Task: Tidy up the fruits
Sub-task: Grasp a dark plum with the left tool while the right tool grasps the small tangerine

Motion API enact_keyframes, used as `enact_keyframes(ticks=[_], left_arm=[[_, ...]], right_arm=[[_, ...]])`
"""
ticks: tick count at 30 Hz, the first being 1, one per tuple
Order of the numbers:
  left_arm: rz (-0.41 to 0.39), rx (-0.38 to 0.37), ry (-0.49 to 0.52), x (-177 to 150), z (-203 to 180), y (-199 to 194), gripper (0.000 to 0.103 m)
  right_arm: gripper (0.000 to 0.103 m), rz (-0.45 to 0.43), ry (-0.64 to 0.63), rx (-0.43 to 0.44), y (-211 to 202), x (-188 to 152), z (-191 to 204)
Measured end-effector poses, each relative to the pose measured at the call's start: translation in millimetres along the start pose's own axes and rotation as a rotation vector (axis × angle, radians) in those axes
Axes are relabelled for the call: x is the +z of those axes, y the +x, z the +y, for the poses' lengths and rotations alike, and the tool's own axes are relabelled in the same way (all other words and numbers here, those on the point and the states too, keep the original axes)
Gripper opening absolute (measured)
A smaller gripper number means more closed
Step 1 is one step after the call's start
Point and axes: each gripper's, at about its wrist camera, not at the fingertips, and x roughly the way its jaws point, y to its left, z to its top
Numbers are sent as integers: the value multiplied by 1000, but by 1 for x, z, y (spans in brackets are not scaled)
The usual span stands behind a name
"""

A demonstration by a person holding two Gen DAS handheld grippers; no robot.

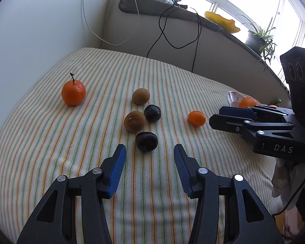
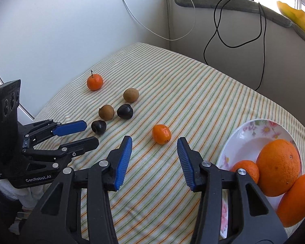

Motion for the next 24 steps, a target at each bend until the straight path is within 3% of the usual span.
enact_keyframes(ticks=[2,16,24], left_arm=[[3,1,0,1,0,1,47],[24,13,15,5,-2,10,41],[27,23,26,6,-3,14,32]], right_arm=[[39,14,-5,-5,7,3,0],[34,71,-35,-31,37,12,1],[30,86,-41,-40,47,14,3]])
